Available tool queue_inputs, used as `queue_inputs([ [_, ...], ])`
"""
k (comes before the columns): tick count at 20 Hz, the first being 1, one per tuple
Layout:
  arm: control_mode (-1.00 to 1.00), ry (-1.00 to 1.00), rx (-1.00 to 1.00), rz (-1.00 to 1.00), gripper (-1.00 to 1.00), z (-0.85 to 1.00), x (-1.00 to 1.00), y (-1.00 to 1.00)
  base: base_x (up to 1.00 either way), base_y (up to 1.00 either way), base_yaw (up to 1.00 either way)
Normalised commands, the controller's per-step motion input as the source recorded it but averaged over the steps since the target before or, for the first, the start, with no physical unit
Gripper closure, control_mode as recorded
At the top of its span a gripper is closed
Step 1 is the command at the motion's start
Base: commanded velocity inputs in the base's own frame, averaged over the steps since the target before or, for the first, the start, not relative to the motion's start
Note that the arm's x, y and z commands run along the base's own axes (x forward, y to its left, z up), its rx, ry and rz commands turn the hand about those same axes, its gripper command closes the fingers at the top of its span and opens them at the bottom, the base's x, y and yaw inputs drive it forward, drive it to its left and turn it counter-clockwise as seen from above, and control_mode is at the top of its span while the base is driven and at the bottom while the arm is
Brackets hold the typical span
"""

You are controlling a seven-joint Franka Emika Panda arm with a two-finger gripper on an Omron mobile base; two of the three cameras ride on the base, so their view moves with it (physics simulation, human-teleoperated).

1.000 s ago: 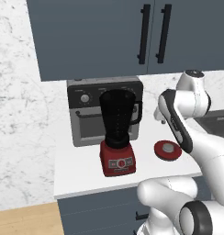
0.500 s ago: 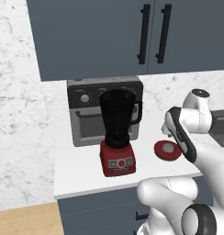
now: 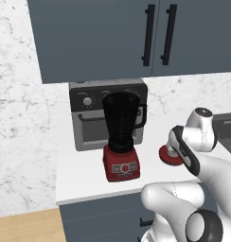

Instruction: Close the lid blender by securely placing the lid on top.

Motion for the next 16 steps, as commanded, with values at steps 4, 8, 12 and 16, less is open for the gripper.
queue_inputs([
  [4, -1.0, 0.0, 0.0, 0.0, -1.0, -0.2, 0.08, -0.09, 0.0, 0.0, 0.0],
  [8, -1.0, 0.0, 0.0, 0.0, -1.0, -0.13, 0.14, -0.05, 0.0, 0.0, 0.0],
  [12, -1.0, 0.0, 0.0, 0.0, -1.0, -0.1, 0.2, 0.0, 0.0, 0.0, 0.0],
  [16, -1.0, 0.0, 0.0, 0.0, -1.0, -0.11, 0.23, 0.0, 0.0, 0.0, 0.0],
])
